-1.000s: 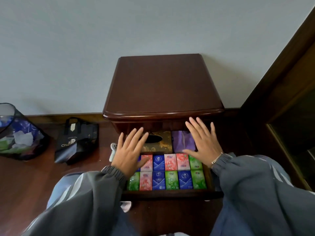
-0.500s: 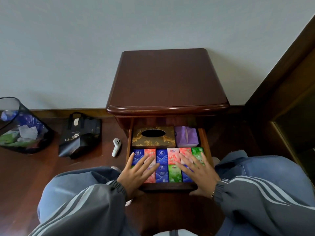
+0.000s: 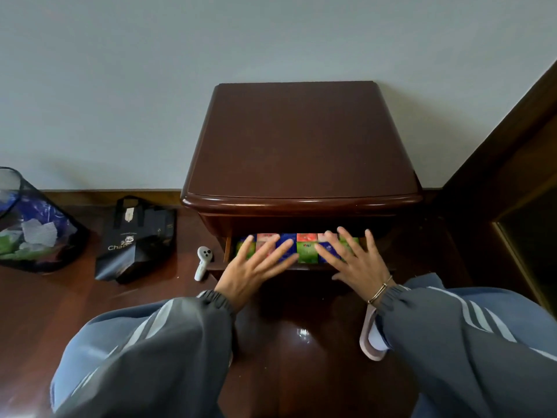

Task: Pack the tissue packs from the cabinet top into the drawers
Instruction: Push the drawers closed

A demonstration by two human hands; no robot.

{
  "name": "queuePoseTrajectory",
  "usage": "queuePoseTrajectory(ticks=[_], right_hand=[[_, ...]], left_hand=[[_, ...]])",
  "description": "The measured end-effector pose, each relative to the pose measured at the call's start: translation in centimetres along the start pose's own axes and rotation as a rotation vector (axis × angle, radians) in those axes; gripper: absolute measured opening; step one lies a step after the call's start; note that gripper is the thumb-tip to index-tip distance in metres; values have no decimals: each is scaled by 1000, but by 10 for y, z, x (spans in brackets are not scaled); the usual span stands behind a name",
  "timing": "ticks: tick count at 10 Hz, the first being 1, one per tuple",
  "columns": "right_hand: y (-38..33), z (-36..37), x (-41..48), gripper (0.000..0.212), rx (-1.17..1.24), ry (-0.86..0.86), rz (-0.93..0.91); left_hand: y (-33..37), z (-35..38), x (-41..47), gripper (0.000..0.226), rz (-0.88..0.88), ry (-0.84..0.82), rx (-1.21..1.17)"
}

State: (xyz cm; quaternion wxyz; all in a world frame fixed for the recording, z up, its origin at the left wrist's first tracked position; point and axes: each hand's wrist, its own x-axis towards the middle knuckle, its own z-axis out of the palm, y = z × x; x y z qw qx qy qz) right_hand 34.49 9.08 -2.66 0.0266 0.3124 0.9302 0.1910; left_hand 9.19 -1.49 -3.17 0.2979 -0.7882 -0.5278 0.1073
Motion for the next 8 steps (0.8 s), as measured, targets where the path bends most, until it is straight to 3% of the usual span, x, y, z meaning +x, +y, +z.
queuePoseTrajectory(ticks=[2, 3, 5, 6, 8], right_hand=[[25, 19, 26, 115, -59, 67, 67], [25, 33, 31, 98, -129, 104, 74], [26, 41, 29, 86, -221, 260, 78], [24, 29, 23, 87, -173, 185, 60], [12, -23, 0, 90, 122, -86, 16]], left_hand=[[-24, 13, 30, 66, -76, -35, -26], [-29, 13, 31, 92, -167, 24, -33], [-27, 25, 34, 74, -106, 86, -67], [-27, 20, 32, 86, -103, 9, -93], [-34, -30, 20, 71, -90, -111, -209]])
